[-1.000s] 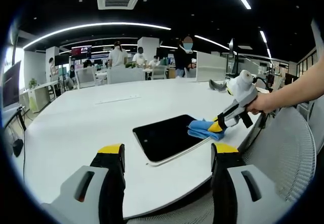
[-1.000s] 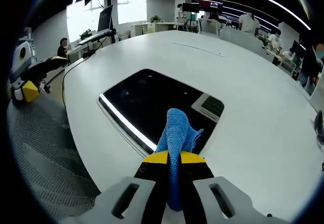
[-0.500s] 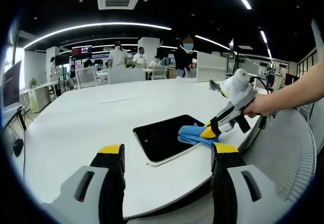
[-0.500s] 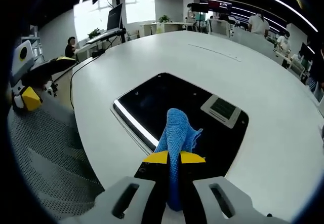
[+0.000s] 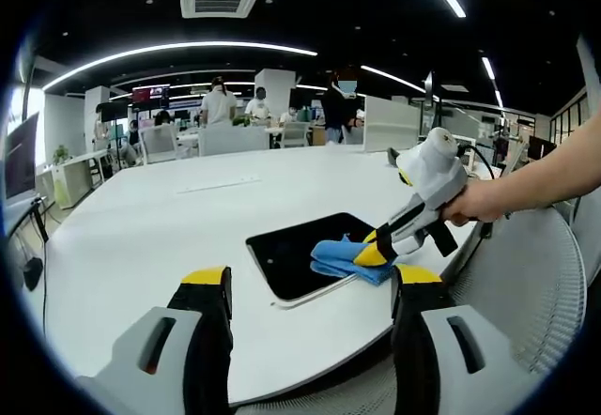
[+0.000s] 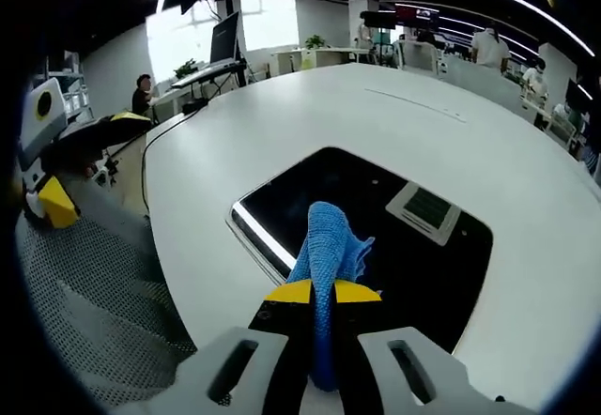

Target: Wipe the mirror surface with the cleaning cloth until all visible marks leave the cleaned area.

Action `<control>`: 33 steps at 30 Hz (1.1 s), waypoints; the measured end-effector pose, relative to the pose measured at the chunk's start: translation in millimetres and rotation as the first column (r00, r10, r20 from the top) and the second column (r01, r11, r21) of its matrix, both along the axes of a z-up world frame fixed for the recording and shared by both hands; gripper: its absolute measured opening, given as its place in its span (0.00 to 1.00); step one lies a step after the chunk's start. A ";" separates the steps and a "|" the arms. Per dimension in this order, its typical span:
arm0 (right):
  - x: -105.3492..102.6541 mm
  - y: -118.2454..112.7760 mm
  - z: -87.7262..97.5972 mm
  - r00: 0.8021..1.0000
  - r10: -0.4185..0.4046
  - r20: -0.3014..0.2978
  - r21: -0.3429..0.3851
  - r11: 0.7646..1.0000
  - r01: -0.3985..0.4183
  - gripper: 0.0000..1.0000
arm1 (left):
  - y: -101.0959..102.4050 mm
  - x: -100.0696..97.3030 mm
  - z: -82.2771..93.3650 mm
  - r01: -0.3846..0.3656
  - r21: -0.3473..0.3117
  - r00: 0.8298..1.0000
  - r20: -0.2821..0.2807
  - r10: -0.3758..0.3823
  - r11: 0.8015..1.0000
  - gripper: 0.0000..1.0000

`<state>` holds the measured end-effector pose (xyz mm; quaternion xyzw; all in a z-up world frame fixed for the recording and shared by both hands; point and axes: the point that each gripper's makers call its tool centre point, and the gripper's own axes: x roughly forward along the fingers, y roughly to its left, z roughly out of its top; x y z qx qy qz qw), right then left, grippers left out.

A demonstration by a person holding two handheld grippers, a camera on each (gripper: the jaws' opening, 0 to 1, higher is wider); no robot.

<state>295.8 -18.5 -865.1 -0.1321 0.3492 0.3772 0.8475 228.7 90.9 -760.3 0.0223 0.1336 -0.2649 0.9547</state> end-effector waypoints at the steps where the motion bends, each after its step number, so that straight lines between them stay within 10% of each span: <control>1: -0.2 3.6 -0.2 1.000 0.004 -0.001 0.003 1.000 -0.004 0.00 | 0.0 0.0 0.0 0.000 0.000 1.000 0.000 0.000 1.000 0.67; 33: -2.4 92.9 -0.3 0.986 0.166 -0.021 0.009 0.986 -0.166 0.00 | 0.1 0.5 1.2 -0.008 -0.005 1.000 0.008 0.008 1.000 0.67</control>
